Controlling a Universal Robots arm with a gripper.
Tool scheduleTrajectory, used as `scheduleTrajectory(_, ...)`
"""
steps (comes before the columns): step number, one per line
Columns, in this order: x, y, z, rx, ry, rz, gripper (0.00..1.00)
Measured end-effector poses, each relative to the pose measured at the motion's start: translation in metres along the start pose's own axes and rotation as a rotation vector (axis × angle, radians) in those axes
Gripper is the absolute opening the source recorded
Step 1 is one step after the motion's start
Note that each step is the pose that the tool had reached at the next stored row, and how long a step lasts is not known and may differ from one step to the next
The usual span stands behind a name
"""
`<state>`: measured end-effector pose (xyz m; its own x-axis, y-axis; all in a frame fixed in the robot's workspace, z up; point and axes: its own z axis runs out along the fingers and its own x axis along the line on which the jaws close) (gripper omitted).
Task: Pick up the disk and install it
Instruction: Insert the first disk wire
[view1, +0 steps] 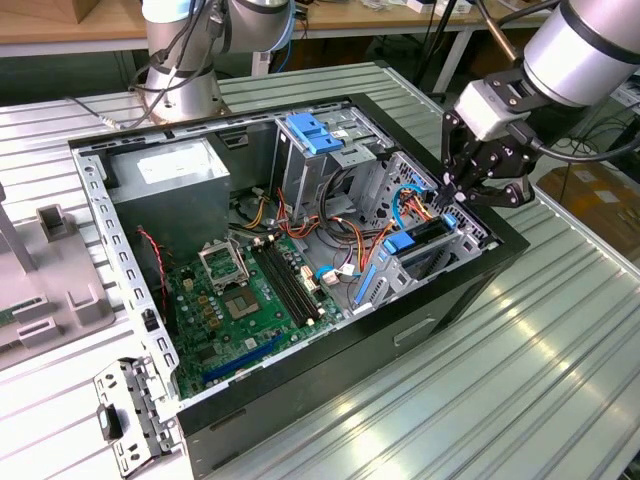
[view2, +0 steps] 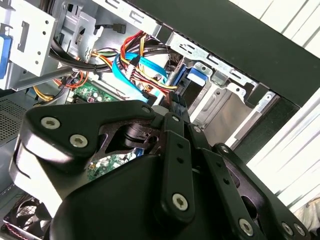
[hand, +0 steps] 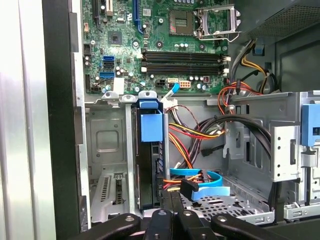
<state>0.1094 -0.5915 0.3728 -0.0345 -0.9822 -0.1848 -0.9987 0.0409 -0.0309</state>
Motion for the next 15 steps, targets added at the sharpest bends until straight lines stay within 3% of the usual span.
scheduleTrajectory(3,-0.0002,0.0,-0.001,0.0,-0.0001,0.0,0.11)
scheduleTrajectory(5,-0.0021,-0.0004,-0.0111,-0.0001,-0.0018,0.0,0.11)
scheduleTrajectory(6,-0.003,-0.0038,-0.0152,-0.0012,-0.0071,0.0,0.11)
scheduleTrajectory(8,-0.0032,-0.0056,-0.0159,-0.0018,-0.0112,0.001,0.11)
scheduleTrajectory(15,-0.0033,-0.0072,-0.016,-0.0022,-0.0145,0.001,0.11)
